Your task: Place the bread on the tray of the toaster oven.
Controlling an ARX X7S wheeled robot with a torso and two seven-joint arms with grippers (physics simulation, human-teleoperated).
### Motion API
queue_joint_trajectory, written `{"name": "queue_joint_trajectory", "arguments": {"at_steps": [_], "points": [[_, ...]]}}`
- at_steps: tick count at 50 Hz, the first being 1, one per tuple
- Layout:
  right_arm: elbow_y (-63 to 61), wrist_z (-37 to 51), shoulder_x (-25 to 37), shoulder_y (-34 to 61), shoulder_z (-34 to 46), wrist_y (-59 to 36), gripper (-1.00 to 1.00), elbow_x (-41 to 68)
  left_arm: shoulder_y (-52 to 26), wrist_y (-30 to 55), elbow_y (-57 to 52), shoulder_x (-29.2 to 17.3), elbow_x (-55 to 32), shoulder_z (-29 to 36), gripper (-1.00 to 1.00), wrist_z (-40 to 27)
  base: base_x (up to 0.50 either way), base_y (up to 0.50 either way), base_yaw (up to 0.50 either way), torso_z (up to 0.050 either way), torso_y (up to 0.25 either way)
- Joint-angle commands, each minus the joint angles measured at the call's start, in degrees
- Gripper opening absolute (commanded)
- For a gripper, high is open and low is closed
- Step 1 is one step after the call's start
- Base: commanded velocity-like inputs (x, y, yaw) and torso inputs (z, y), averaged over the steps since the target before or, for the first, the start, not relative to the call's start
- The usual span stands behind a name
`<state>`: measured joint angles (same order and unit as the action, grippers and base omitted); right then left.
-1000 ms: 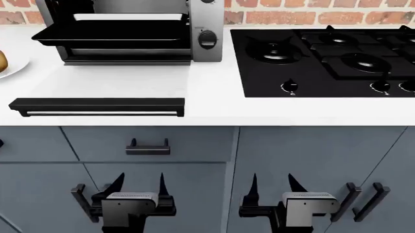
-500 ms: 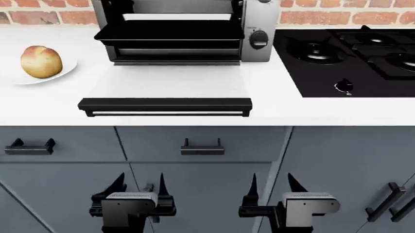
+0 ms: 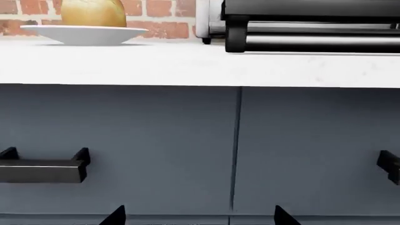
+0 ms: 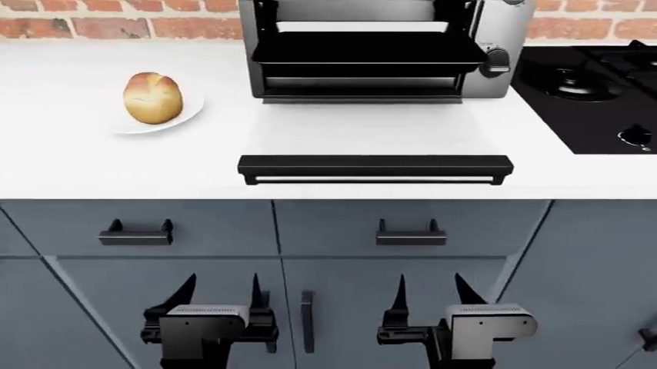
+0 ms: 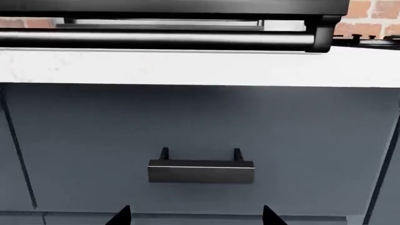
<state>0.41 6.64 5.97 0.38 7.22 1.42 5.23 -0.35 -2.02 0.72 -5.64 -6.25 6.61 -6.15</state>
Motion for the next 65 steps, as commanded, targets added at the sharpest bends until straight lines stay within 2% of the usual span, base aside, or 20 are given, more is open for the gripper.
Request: {"name": "queue_joint_trajectory", "arguments": {"at_steps": [1,11,54,62,63,64,65], "points": [[0.05,0.82,0.66,0.07,0.81,0.22,1.00,0.42,-0.05,0.18,-0.05,-0.58,-0.80,0.68,1.00,-0.98,0.00,0.50,0.00,0.000,0.000],[0.01,1.45,1.18,0.15,1.46,0.21,1.00,0.58,-0.12,-0.28,0.05,-1.12,-0.96,1.37,1.00,-1.63,0.00,0.15,0.00,0.003,0.000],[0.11,3.66,2.70,0.38,3.36,0.67,1.00,1.81,-0.44,-2.12,0.73,-2.77,-3.00,3.45,1.00,-2.83,0.00,0.00,0.00,0.050,0.000],[-0.02,4.25,2.94,0.42,3.69,0.43,1.00,1.58,-0.53,-3.50,1.06,-3.20,-1.97,4.10,1.00,-3.22,0.00,0.00,0.00,0.000,0.000],[-1.59,-5.28,-5.19,1.27,-6.21,-3.08,1.00,-6.93,-0.63,-4.82,5.44,4.94,4.28,-6.57,1.00,7.09,0.00,0.00,0.00,0.000,0.000],[-0.33,-5.06,-4.99,-0.46,-5.75,-0.28,1.00,-6.26,0.27,-2.25,0.82,4.75,5.55,-5.58,1.00,5.73,0.00,0.00,0.00,0.000,0.000],[-0.26,-4.75,-4.73,-0.45,-5.44,-0.26,1.00,-6.06,0.33,-2.24,0.64,4.49,5.19,-5.26,1.00,5.46,0.00,0.00,0.00,0.000,0.000]]}}
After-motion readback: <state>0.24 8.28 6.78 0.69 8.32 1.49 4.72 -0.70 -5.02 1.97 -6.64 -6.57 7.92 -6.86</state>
